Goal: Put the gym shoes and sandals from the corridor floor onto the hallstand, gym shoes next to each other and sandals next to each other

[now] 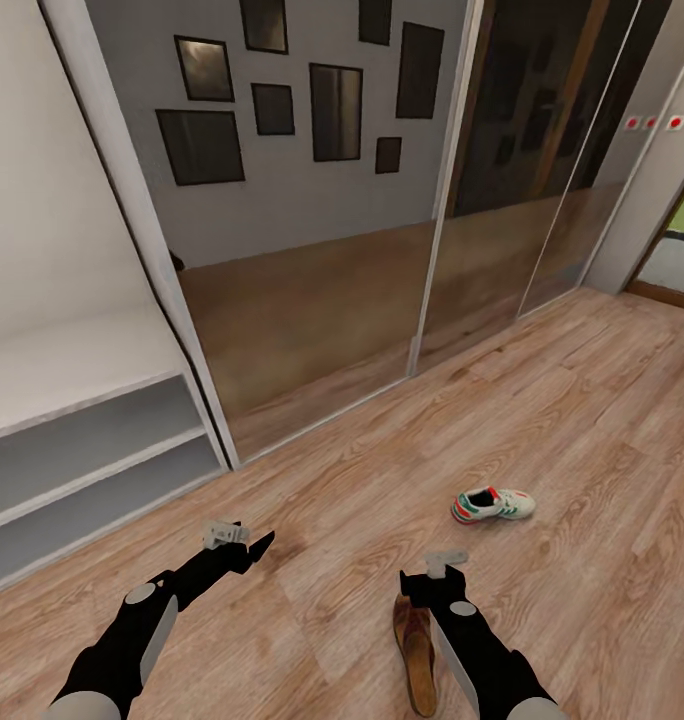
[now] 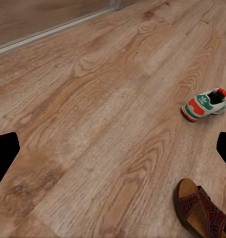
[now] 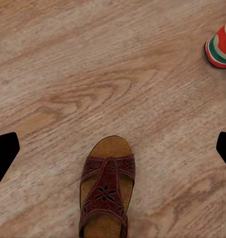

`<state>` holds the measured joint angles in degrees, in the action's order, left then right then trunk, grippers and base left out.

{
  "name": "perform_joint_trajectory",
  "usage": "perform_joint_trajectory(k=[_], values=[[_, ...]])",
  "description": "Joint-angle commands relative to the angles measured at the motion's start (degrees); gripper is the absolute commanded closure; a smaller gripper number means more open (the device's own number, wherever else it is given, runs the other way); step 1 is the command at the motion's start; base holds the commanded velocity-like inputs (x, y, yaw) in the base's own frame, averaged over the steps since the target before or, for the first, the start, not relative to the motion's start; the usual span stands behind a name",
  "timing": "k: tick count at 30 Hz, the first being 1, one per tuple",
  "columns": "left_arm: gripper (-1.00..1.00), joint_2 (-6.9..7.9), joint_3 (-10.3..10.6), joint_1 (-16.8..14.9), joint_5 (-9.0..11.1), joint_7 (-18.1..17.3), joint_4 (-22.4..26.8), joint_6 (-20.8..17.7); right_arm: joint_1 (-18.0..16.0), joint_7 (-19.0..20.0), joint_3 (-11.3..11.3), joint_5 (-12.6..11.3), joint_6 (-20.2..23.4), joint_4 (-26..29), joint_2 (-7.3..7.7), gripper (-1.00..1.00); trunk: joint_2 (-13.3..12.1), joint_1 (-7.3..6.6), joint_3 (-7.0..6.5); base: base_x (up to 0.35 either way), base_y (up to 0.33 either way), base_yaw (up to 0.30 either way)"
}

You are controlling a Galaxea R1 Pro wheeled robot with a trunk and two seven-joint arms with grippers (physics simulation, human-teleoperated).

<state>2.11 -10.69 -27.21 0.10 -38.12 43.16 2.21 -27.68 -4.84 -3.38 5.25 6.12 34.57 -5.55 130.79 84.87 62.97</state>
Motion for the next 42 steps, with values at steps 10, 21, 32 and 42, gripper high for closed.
perform_joint_trajectory(k=[10,21,32,42], values=[[-1.0,0.0,-0.1,0.0,0.0,-0.3,0.0,0.2,0.0,-0.3,-0.2,0.6,0.4,0.0,0.02,-1.0,0.0,-0.01,0.16,0.001,-0.017,0.002],[-1.0,-0.1,0.9,-0.1,0.0,-0.3,-0.1,0.0,0.0,-0.5,0.0,0.5,0.4,-0.1,-0.1,-1.0,2.4,1.31,2.04,0.0,-0.001,0.0],[-1.0,-1.37,4.7,-1.1,0.0,0.2,2.5,-0.9,0.0,-0.5,0.1,0.5,0.5,0.2,-0.22,-1.0,6.8,3.72,5.0,0.0,0.0,0.0],[-1.0,-2.12,5.4,-1.3,0.0,0.4,8.8,-3.5,-0.2,-0.5,0.1,0.5,0.6,1.7,-0.29,-1.0,10.8,5.92,7.7,0.0,0.0,0.0]])
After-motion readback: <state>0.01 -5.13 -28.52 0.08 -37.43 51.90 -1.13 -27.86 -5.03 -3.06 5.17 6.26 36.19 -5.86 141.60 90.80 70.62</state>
